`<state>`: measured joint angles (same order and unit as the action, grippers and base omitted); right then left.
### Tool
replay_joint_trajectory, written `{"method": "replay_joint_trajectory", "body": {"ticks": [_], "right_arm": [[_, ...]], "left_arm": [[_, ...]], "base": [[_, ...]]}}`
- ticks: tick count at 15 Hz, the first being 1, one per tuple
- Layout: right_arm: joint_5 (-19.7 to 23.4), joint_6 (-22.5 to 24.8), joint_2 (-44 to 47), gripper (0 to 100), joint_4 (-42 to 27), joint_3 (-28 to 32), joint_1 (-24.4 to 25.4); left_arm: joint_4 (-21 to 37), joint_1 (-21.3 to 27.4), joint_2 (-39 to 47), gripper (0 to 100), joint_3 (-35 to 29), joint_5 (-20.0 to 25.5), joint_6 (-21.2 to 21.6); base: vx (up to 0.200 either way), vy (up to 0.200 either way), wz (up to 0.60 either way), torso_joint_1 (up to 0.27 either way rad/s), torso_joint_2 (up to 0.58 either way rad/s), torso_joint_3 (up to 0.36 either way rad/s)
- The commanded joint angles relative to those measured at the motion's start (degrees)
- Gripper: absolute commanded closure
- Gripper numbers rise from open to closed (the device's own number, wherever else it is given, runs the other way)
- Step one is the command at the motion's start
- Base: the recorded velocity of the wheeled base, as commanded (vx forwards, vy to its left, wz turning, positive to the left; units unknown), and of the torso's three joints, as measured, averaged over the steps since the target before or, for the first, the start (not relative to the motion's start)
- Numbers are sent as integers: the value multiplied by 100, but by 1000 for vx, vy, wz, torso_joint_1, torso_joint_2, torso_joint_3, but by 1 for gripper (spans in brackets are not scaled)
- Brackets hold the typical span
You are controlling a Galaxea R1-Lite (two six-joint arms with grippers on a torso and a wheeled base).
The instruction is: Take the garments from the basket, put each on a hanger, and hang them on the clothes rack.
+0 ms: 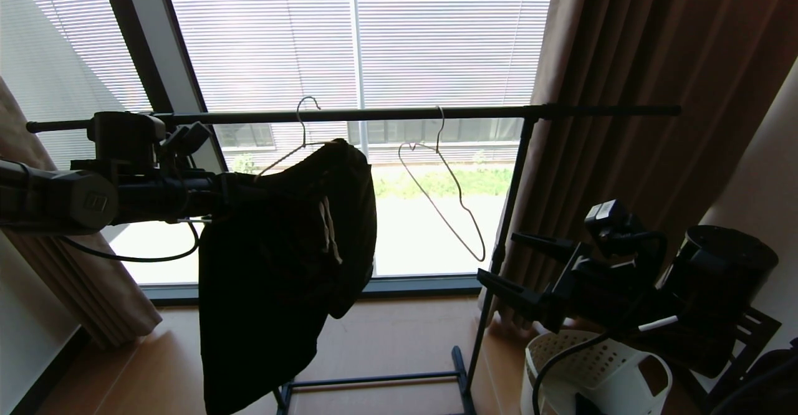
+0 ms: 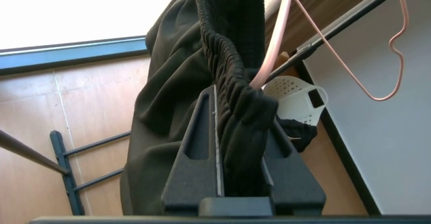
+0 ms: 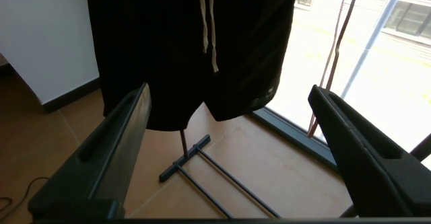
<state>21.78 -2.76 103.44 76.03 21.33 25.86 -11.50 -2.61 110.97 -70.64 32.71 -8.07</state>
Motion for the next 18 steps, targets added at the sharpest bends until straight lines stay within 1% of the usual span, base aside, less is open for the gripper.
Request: {"method": "replay_joint_trajectory", "body": {"ticks": [1, 14, 18], "right_arm": [[1, 3, 10, 0, -1, 2, 7], [1, 3, 10, 0, 8, 2, 7], [1, -6, 19, 0, 8, 2, 7]], "left_arm": [[-11, -3, 65, 100, -2, -1, -2], [-19, 15, 39, 100, 33, -1, -2], [-345, 15, -32, 100, -20, 8, -265]], "base": [[0, 0, 0, 0, 0, 0], [0, 0, 0, 0, 0, 0], [0, 0, 0, 0, 0, 0]]}}
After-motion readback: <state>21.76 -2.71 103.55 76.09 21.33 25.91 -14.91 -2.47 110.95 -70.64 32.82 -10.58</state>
